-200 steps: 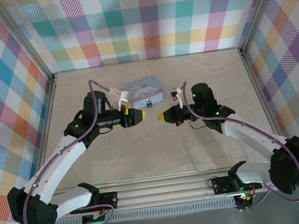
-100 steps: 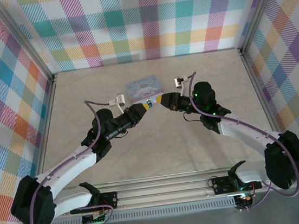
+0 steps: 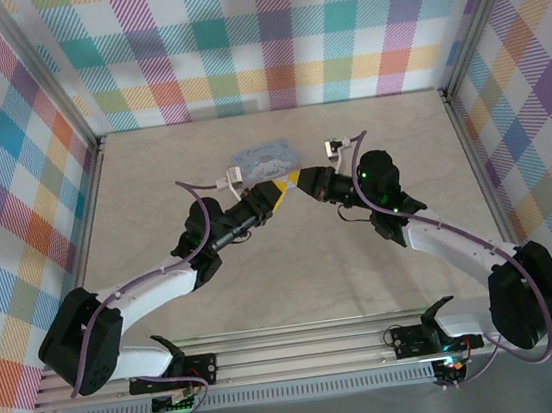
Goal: Unlock the padlock with the key
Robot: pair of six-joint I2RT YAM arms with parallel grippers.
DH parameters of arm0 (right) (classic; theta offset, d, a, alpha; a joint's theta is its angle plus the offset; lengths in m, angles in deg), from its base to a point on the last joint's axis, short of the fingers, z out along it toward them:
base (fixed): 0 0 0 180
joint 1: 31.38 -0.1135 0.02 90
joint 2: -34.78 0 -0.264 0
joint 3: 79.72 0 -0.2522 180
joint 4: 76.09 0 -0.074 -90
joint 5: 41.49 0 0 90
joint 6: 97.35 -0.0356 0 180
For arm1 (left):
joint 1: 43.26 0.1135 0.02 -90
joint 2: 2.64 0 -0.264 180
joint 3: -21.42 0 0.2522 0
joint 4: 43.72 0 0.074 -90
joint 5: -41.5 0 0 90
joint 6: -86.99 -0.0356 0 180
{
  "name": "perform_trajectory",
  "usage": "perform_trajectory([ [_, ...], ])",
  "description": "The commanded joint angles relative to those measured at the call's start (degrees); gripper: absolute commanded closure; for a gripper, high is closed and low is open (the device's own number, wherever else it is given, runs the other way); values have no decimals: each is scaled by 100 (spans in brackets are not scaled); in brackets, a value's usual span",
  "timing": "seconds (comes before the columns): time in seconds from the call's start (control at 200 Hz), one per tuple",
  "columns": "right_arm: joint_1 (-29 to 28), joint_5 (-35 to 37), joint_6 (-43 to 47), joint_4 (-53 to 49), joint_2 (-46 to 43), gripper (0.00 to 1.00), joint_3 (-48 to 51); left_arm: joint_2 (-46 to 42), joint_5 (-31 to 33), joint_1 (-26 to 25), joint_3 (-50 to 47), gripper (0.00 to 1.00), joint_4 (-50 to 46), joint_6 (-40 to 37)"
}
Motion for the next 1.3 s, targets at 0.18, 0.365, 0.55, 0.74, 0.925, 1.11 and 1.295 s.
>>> perform_trajectory([
  [0.18, -33, -43, -147, 186, -127, 100, 157, 101, 35, -66, 262, 76, 622, 109],
  [0.365, -35, -63, -225, 242, -132, 100, 153, 228, -48, -66, 313, 79, 668, 153],
  [0.55, -35, -46, -261, 231, -145, 100, 144, 250, -105, -67, 356, 100, 599, 74],
  [0.74, -37, 125, 93, -330, -342, 77, 99, -103, -248, -45, 573, 100, -616, -921],
  [0.925, 119, 928, 2438, -3860, -1185, 53, -883, -789, 71, 9, 1795, 100, -4858, -3987],
  [1.11, 627, -103, 4508, -5760, -1421, 49, -1750, -889, 399, 13, 2912, 100, -7483, -6631],
  [1.295, 611, -2289, 5637, -6055, -1030, 46, -2036, -585, -934, 12, 3710, 100, -8915, -8712],
])
